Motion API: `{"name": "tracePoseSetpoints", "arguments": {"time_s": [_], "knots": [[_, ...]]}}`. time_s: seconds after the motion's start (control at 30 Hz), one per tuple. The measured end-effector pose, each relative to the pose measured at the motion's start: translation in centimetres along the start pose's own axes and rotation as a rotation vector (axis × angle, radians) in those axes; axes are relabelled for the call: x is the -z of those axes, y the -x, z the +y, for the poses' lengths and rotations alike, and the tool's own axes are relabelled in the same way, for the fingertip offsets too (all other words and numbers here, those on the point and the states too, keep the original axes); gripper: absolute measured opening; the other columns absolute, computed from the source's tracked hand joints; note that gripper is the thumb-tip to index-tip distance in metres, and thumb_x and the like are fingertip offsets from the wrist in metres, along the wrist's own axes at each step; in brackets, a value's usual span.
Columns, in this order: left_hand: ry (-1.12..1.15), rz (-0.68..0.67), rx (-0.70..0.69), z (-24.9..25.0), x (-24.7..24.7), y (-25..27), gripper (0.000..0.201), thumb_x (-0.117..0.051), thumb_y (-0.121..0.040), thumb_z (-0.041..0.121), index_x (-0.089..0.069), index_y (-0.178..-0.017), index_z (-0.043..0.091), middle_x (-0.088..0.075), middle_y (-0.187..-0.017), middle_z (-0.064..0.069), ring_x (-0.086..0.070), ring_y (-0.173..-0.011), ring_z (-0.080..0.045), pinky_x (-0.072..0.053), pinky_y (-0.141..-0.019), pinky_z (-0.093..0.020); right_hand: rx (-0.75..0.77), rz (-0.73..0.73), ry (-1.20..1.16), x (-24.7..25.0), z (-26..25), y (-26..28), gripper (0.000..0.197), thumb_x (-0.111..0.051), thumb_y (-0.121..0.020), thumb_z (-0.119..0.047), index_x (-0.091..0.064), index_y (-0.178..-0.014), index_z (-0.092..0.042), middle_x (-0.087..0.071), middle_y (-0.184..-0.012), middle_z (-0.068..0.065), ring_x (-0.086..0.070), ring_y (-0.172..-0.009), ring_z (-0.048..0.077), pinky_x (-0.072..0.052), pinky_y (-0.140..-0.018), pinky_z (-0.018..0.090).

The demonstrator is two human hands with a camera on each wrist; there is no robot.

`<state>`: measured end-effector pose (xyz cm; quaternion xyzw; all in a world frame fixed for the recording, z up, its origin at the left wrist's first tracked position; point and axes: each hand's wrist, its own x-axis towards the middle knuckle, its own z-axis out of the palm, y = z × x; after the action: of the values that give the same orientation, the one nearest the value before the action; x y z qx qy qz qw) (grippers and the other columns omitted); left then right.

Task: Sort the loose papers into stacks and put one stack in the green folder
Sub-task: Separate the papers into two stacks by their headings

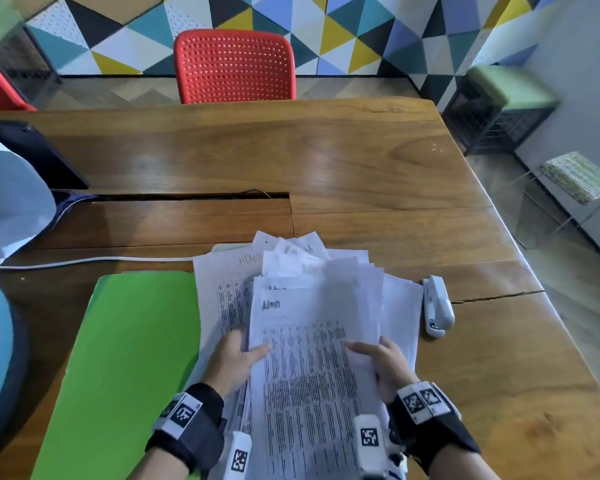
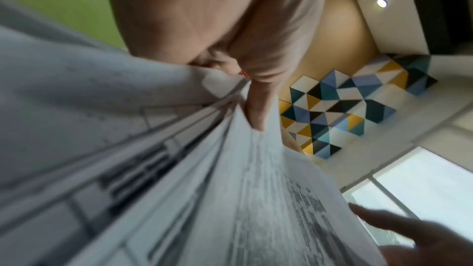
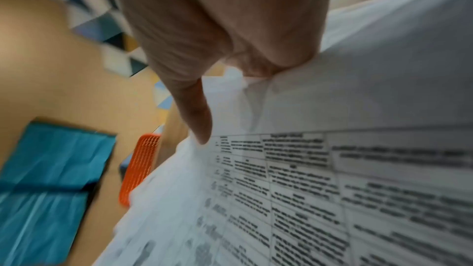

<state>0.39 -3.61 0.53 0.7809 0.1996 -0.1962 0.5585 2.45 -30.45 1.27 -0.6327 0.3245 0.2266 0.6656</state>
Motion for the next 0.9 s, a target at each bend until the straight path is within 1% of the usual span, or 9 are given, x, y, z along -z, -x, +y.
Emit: {"name": "tracePoseSetpoints", "arguments": {"time_s": [0.07,0.17,0.3,0.4,0.53,0.63,0.7,0.8,0.9], "knots": [[0.058,-0.103,-0.036,-0.5,0.0,0.1,0.064,-0.072,-0.077,0.054,-0.062,-0.112,0.002,-0.071,-0.109,-0.004,-0.067,-0.105,-0.032,-0.054,-0.094,-0.042,-0.048,-0.025,-0.037,0.4,-0.3,0.3,0.056,-0.086,-0.061,-0.011,-0.065,-0.109,0.008,-0.074,-0.096,0.026,-0.071,-0.086,0.041,-0.055,-0.087,0.051],[0.169,-0.229,-0.079,0.4,0.3,0.8,0.034,-0.067,-0.083,0.043,-0.066,-0.101,0.015,-0.069,-0.102,0.014,-0.068,-0.099,-0.009,-0.046,-0.09,-0.021,-0.039,-0.067,-0.101,1.4,-0.3,0.5,0.036,-0.072,-0.064,0.008,-0.067,-0.099,0.013,-0.071,-0.091,0.032,-0.07,-0.076,0.042,-0.055,-0.083,0.057],[0.042,0.364,-0.144,-0.3,1.8,-1.1,0.039,-0.045,-0.099,0.04,-0.062,-0.111,0.007,-0.061,-0.109,-0.001,-0.058,-0.106,-0.022,-0.039,-0.088,-0.032,0.131,-0.076,-0.09,2.0,0.0,1.8,0.014,-0.072,-0.055,0.002,-0.07,-0.068,0.001,-0.066,-0.067,0.017,-0.062,-0.062,0.027,-0.051,-0.057,0.031],[0.132,0.467,-0.106,-1.0,3.3,-2.6,0.039,-0.051,-0.098,0.026,-0.053,-0.118,-0.007,-0.063,-0.116,-0.016,-0.06,-0.106,-0.028,-0.043,-0.086,-0.03,0.159,-0.152,-0.083,1.7,0.5,2.0,0.007,-0.062,-0.074,0.009,-0.068,-0.071,0.007,-0.074,-0.07,0.008,-0.067,-0.074,0.027,-0.054,-0.065,0.03],[0.097,0.574,-0.096,-0.3,4.2,-3.2,0.014,-0.057,-0.096,0.019,-0.056,-0.085,0.01,-0.059,-0.079,-0.002,-0.055,-0.079,-0.02,-0.039,-0.061,-0.028,0.067,-0.209,-0.034,0.0,-0.6,1.9,0.029,-0.068,-0.065,-0.035,-0.069,-0.047,-0.012,-0.073,-0.077,0.014,-0.067,-0.079,0.024,-0.046,-0.073,0.028],[0.036,0.568,-0.106,0.2,4.0,-3.0,0.014,-0.062,-0.093,0.02,-0.055,-0.084,0.011,-0.055,-0.075,-0.002,-0.05,-0.068,-0.019,-0.033,-0.058,-0.028,0.005,-0.18,0.06,0.0,0.0,0.1,0.01,-0.069,-0.082,-0.024,-0.078,-0.084,-0.021,-0.064,-0.119,0.028,-0.061,-0.115,0.038,-0.051,-0.077,0.025],[0.04,0.503,-0.147,0.1,3.9,-2.8,0.036,-0.059,-0.095,0.018,-0.038,-0.066,0.014,-0.036,-0.061,0.0,-0.031,-0.055,-0.017,-0.02,-0.053,-0.03,-0.008,-0.175,0.018,0.0,0.5,-1.2,0.026,-0.067,-0.085,-0.024,-0.071,-0.11,-0.028,-0.06,-0.135,0.017,-0.065,-0.114,0.014,-0.054,-0.078,0.019],[0.239,0.327,-0.149,-0.6,4.2,-2.4,0.033,-0.052,-0.098,0.027,-0.046,-0.074,0.006,-0.045,-0.071,0.001,-0.039,-0.063,-0.015,-0.03,-0.063,-0.029,0.112,-0.206,-0.067,-0.8,-0.1,-1.5,0.052,-0.07,-0.065,-0.003,-0.066,-0.117,0.0,-0.072,-0.108,0.016,-0.07,-0.094,0.024,-0.053,-0.079,0.03],[0.391,0.254,-0.101,-1.5,4.6,-2.4,0.025,-0.051,-0.1,0.021,-0.065,-0.116,0.008,-0.069,-0.115,-0.003,-0.062,-0.107,-0.017,-0.043,-0.099,-0.037,0.158,-0.325,-0.096,-2.0,-1.3,-0.6,0.06,-0.075,-0.061,0.0,-0.059,-0.119,0.005,-0.07,-0.106,0.026,-0.068,-0.091,0.035,-0.053,-0.077,0.039]]}}
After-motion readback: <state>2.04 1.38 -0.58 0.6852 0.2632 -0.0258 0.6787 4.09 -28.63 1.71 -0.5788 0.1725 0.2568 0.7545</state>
